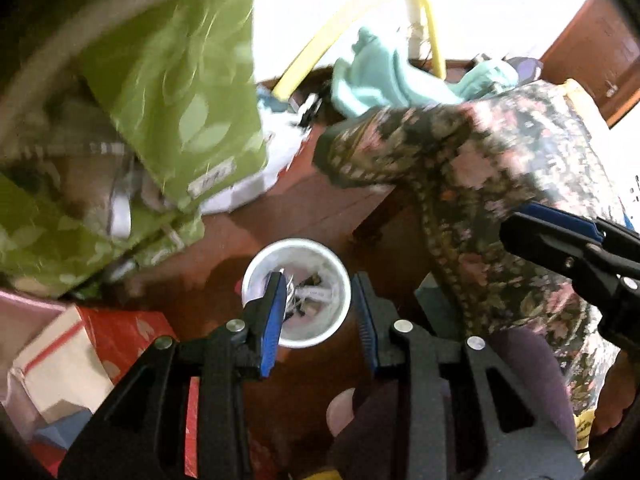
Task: Collect trash
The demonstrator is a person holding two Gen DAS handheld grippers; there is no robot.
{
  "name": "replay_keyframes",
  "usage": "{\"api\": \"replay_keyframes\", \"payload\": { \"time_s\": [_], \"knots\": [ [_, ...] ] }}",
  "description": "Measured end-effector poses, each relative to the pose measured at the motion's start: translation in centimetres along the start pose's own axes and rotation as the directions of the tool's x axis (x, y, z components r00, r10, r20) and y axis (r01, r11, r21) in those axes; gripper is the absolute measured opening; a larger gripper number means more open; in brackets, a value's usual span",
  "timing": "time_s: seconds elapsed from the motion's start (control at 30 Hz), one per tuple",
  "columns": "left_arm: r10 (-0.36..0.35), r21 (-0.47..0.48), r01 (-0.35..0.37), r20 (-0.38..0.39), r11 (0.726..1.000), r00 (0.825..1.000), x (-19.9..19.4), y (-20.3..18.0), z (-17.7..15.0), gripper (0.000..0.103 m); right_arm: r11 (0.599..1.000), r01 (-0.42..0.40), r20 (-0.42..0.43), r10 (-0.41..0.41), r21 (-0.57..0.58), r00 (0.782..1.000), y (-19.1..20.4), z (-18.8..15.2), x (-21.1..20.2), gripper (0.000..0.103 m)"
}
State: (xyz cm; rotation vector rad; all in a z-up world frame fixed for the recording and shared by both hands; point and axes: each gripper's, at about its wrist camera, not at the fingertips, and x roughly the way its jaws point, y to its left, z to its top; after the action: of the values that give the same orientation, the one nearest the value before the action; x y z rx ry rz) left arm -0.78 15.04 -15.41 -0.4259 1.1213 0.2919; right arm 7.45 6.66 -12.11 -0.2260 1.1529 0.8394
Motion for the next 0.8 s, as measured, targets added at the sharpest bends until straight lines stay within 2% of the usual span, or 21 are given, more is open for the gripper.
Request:
{"api": "replay_keyframes", "payload": {
  "time_s": [0.1, 0.2, 0.3, 0.33, 0.4, 0.43, 0.6, 0.63, 0.67, 0.73, 0.8],
  "knots": [
    [-0.028, 0.023, 0.026, 0.084, 0.999, 0.996, -2.9, -1.7, 0.9, 0.033, 0.999, 0.027, 0.082, -0.029, 0.028, 0.996, -0.6, -0.3, -3.1, 0.037],
    [-0.060, 0.072, 0.047, 0.190, 0.996, 0.980, -6.7, -4.0, 1.6, 0.033, 0.996, 0.060, 0.191, -0.072, 0.068, 0.979, -1.1, -0.9, -7.1, 0.037],
    [-0.087, 0.122, 0.055, 0.278, 0.991, 0.957, -9.9, -6.2, 1.8, 0.033, 0.988, 0.110, 0.310, -0.139, 0.108, 0.941, -1.4, -2.0, -11.6, 0.037],
    [-0.107, 0.144, 0.064, 0.314, 0.988, 0.943, -11.2, -7.0, 1.7, 0.033, 0.986, 0.120, 0.332, -0.154, 0.119, 0.931, -1.4, -2.2, -12.4, 0.037],
    [-0.134, 0.180, 0.071, 0.366, 0.981, 0.921, -13.3, -8.4, 1.3, 0.033, 0.975, 0.159, 0.398, -0.210, 0.156, 0.893, -1.5, -3.1, -15.0, 0.037],
    [-0.149, 0.206, 0.069, 0.403, 0.976, 0.903, -14.6, -9.3, 0.9, 0.033, 0.969, 0.179, 0.423, -0.236, 0.172, 0.875, -1.6, -3.6, -16.0, 0.037],
    [-0.194, 0.272, 0.059, 0.504, 0.961, 0.842, -18.2, -11.6, -1.0, 0.034, 0.930, 0.267, 0.502, -0.361, 0.251, 0.786, -1.8, -5.4, -19.8, 0.037],
    [-0.202, 0.282, 0.057, 0.517, 0.958, 0.832, -18.6, -12.0, -1.4, 0.039, 0.924, 0.278, 0.509, -0.378, 0.263, 0.773, -2.0, -5.7, -20.2, 0.038],
    [-0.203, 0.291, 0.049, 0.530, 0.956, 0.823, -19.0, -12.3, -1.7, 0.044, 0.919, 0.286, 0.513, -0.390, 0.271, 0.765, -2.1, -5.9, -20.6, 0.041],
    [-0.196, 0.303, 0.021, 0.561, 0.953, 0.804, -19.5, -12.8, -2.5, 0.069, 0.902, 0.313, 0.515, -0.428, 0.299, 0.742, -2.4, -6.6, -21.2, 0.070],
    [-0.195, 0.303, 0.013, 0.580, 0.953, 0.791, -19.7, -12.8, -3.0, 0.074, 0.884, 0.332, 0.533, -0.463, 0.328, 0.708, -2.5, -7.5, -21.8, 0.082]
  ]
}}
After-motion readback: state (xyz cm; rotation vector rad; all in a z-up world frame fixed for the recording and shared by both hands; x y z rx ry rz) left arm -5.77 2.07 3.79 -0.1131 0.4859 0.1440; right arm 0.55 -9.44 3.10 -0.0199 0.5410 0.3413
